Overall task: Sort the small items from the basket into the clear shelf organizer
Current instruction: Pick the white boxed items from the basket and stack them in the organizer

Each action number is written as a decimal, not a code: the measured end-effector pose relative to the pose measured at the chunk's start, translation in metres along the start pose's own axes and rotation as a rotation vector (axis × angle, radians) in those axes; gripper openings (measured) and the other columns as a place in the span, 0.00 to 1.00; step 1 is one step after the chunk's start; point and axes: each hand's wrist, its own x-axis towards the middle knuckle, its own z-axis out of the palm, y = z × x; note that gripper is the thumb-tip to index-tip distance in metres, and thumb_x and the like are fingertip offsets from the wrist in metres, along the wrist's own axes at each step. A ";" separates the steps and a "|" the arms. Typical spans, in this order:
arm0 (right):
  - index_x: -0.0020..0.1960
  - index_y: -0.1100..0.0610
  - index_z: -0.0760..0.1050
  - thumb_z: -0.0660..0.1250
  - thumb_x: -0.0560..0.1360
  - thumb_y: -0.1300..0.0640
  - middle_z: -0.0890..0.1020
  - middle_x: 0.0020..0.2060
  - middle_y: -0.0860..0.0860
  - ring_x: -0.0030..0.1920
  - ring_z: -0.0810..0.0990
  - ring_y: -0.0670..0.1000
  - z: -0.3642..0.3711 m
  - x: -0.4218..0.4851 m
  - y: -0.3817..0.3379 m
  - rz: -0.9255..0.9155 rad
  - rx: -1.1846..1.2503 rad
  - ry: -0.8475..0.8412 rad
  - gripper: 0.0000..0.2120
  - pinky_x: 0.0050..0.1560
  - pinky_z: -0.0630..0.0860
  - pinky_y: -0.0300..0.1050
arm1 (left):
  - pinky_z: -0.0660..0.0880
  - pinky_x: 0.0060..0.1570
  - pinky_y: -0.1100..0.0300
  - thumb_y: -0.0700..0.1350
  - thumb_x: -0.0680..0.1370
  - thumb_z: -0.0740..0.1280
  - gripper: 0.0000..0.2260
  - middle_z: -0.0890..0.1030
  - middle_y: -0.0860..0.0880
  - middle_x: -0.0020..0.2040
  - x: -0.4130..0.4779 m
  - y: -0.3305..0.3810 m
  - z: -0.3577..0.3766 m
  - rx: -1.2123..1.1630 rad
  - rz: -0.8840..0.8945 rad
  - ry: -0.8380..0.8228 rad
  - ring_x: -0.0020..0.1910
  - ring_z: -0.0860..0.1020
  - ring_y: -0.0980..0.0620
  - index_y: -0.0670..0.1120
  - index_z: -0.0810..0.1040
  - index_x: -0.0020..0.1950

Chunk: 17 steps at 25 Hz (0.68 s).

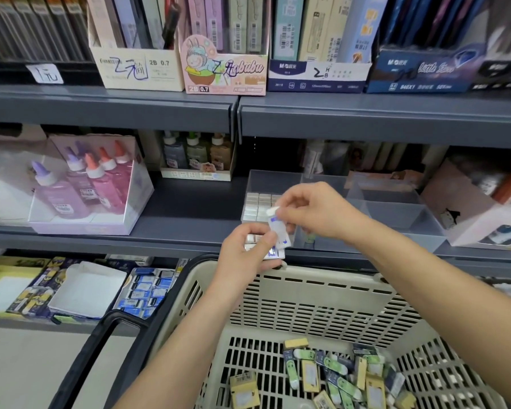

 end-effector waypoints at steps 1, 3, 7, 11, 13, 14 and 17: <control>0.46 0.56 0.76 0.67 0.73 0.63 0.81 0.27 0.47 0.27 0.78 0.41 -0.003 -0.001 0.000 0.033 0.106 0.042 0.03 0.28 0.73 0.33 | 0.80 0.41 0.61 0.42 0.76 0.68 0.03 0.79 0.49 0.52 0.000 0.000 0.000 -0.006 0.002 -0.008 0.40 0.83 0.56 0.46 0.78 0.48; 0.50 0.53 0.74 0.65 0.74 0.66 0.81 0.30 0.52 0.29 0.80 0.43 -0.006 -0.005 0.001 0.029 0.219 0.051 0.09 0.28 0.74 0.34 | 0.80 0.42 0.59 0.41 0.75 0.69 0.04 0.79 0.50 0.52 0.001 0.001 -0.001 -0.033 -0.009 -0.025 0.40 0.83 0.55 0.47 0.79 0.49; 0.52 0.49 0.76 0.66 0.74 0.66 0.81 0.36 0.51 0.34 0.81 0.43 -0.017 -0.010 0.007 -0.087 0.098 -0.100 0.13 0.34 0.75 0.34 | 0.80 0.38 0.61 0.40 0.75 0.69 0.03 0.82 0.45 0.49 0.000 -0.001 -0.002 -0.104 -0.082 -0.045 0.40 0.84 0.49 0.46 0.79 0.47; 0.44 0.51 0.77 0.73 0.69 0.59 0.81 0.34 0.48 0.33 0.80 0.43 -0.031 -0.011 0.006 -0.100 0.011 -0.172 0.07 0.39 0.76 0.36 | 0.79 0.34 0.63 0.39 0.75 0.68 0.04 0.83 0.41 0.47 0.000 -0.001 -0.003 -0.227 -0.150 -0.087 0.43 0.84 0.44 0.43 0.77 0.49; 0.38 0.53 0.78 0.75 0.63 0.47 0.83 0.33 0.49 0.33 0.79 0.44 -0.040 -0.006 0.009 -0.112 -0.049 -0.025 0.12 0.39 0.75 0.39 | 0.79 0.34 0.63 0.39 0.75 0.67 0.06 0.83 0.40 0.50 0.002 0.001 -0.006 -0.259 -0.148 -0.059 0.46 0.83 0.43 0.42 0.77 0.51; 0.36 0.53 0.78 0.75 0.62 0.46 0.83 0.33 0.50 0.35 0.79 0.45 -0.043 -0.002 0.011 -0.091 -0.054 0.088 0.13 0.41 0.76 0.42 | 0.79 0.35 0.63 0.39 0.75 0.67 0.06 0.82 0.40 0.52 0.003 0.003 -0.008 -0.259 -0.142 -0.034 0.48 0.83 0.43 0.42 0.78 0.52; 0.32 0.48 0.76 0.75 0.66 0.53 0.82 0.34 0.47 0.34 0.77 0.44 -0.046 0.020 0.021 0.001 -0.052 0.380 0.09 0.41 0.74 0.36 | 0.79 0.36 0.63 0.39 0.76 0.67 0.05 0.80 0.40 0.55 0.005 0.005 -0.012 -0.230 -0.120 0.032 0.50 0.82 0.44 0.43 0.78 0.51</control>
